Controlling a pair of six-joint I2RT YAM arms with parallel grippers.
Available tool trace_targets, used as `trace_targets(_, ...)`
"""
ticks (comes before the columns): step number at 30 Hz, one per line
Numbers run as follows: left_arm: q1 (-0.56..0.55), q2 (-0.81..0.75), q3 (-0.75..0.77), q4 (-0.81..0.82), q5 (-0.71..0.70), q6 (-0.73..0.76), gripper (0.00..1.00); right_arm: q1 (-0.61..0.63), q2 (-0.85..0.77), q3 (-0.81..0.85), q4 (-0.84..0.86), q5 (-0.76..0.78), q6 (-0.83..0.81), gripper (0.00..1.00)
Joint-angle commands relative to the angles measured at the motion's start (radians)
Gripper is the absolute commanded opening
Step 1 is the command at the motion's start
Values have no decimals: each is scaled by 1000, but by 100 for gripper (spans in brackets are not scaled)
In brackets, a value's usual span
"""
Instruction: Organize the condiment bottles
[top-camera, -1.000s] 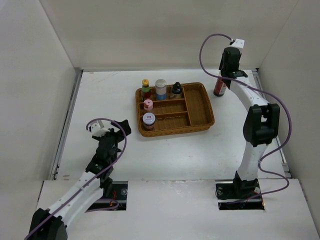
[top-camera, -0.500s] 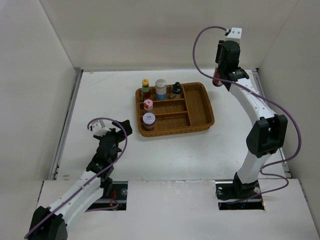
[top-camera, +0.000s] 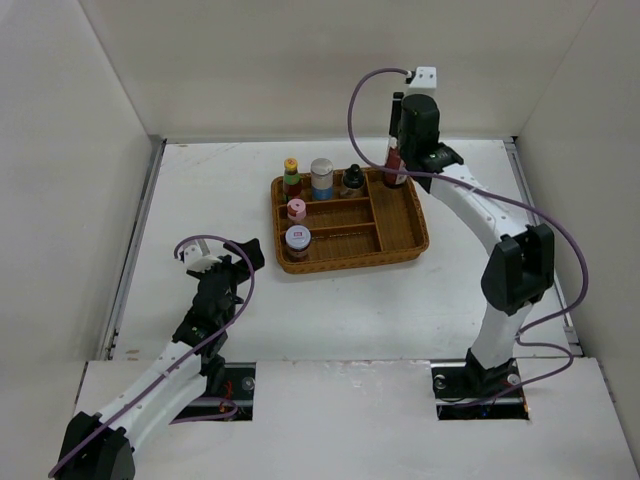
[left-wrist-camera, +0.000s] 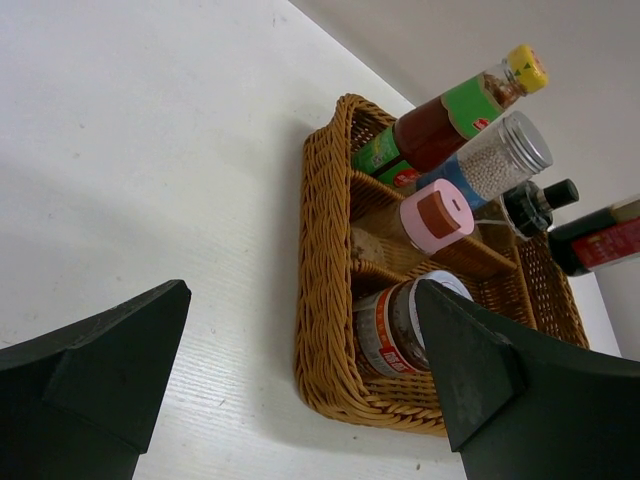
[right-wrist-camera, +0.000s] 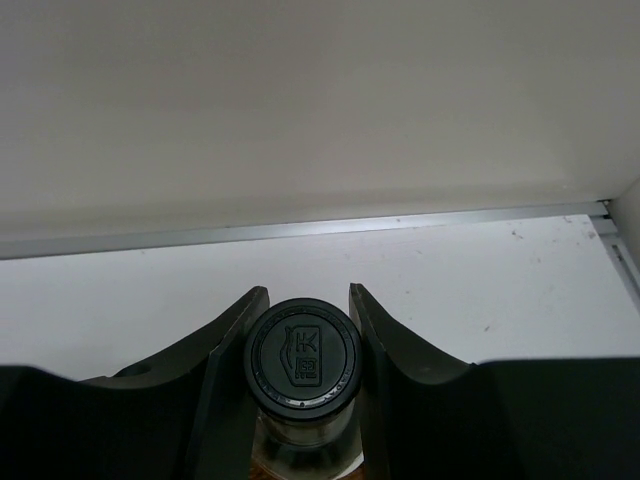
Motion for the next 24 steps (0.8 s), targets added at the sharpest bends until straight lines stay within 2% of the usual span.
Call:
trace_targets(1,1,4,-9,56,4,-7,100,7,10,11,195,3,33,25)
trace_targets(10,1,3,-10,56,4,-7,100,10,38,-137,283,-26,133,26)
trace_targets(12,4,1,-13,56,2,-7,100,10,41,-177,310,-31,146,29)
trace_targets(15,12,8,-12,56,2,-7,100,16,32,-239,350,-22,153,41)
trace_targets(20,4,-21,0,51,24,-7,100,23,-31,-325,372,-41,140,82)
trace_targets(24,10,6,10,51,19,-6,100,23,-131,-398,384,-48,143,96)
